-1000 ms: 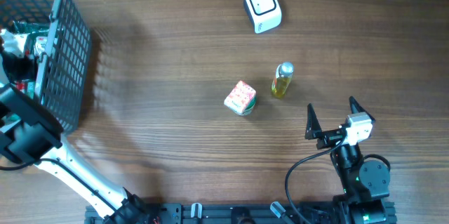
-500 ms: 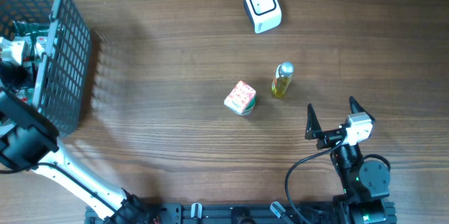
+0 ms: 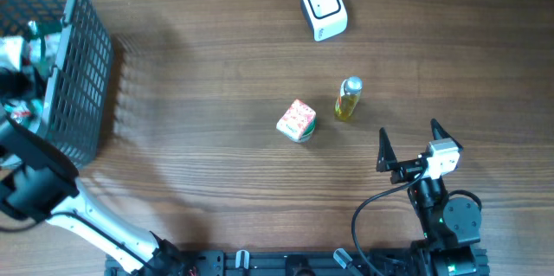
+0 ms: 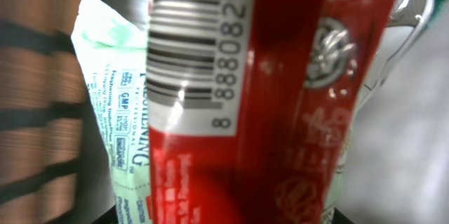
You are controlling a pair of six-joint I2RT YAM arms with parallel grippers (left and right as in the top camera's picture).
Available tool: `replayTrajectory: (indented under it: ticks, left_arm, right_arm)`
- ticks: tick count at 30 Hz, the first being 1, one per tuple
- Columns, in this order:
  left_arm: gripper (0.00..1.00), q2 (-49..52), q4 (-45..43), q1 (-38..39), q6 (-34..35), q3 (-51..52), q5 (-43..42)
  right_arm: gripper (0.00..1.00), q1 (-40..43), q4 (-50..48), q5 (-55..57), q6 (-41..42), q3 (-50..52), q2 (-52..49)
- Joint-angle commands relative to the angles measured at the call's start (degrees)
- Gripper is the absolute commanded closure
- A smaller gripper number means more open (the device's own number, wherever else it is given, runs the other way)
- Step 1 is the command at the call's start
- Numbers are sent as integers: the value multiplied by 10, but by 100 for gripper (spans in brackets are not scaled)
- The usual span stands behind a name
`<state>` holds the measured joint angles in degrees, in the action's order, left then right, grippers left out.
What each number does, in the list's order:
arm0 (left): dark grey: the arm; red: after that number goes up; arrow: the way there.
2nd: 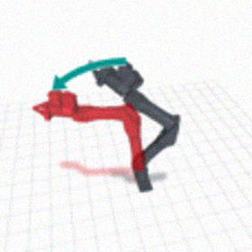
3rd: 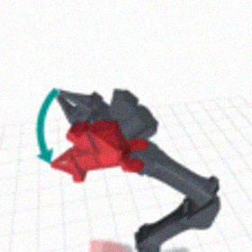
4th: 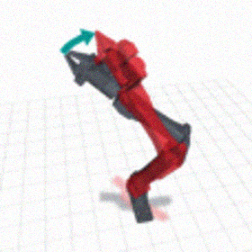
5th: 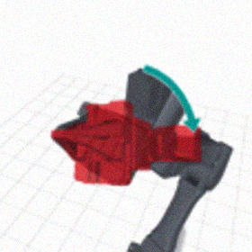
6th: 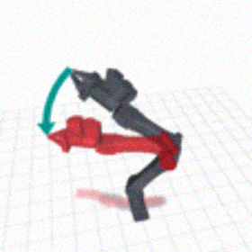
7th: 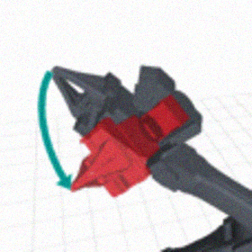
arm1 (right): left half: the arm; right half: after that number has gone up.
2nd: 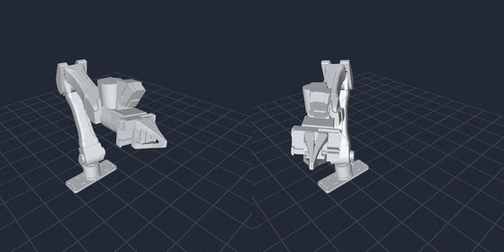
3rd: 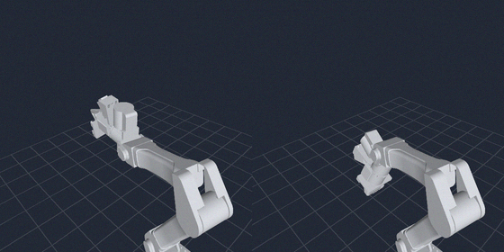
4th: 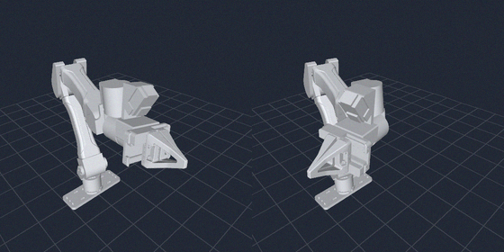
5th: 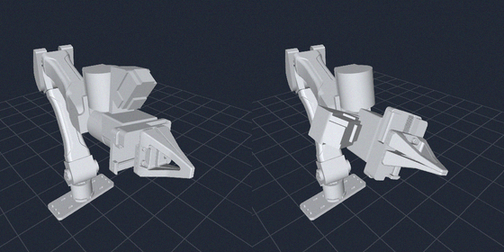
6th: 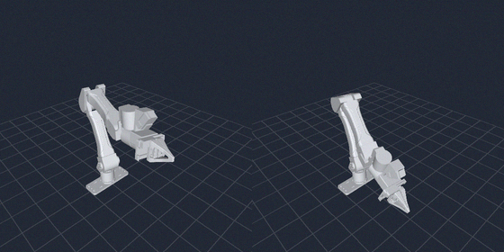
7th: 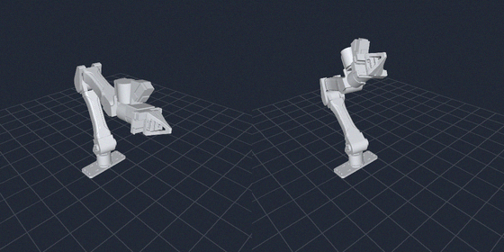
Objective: Scan the item barcode
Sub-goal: 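Lift the green gloves pack out and lay it on the table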
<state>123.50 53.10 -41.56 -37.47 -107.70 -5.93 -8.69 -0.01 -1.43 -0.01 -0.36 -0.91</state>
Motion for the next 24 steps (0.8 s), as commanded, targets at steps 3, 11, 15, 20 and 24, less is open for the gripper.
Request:
replayTrajectory:
  ticks: [3, 11, 15, 20, 24]
  left_arm:
    - [64, -176, -37, 19, 24, -7, -15]
    - [78, -367, -96, 52, 177, -7, -20]
    - [84, -427, 0, 151, 279, -7, -19]
    - [84, -433, 142, 318, 390, -5, 99]
    - [85, -393, 209, 424, 461, 13, 123]
  right_arm:
    - [0, 2, -3, 3, 2, 1, 1]
    - [0, 2, -3, 3, 2, 1, 1]
    - [0, 2, -3, 3, 2, 1, 1]
    - [0, 2, -3, 3, 2, 1, 1]
    - [0, 2, -3, 3, 2, 1, 1]
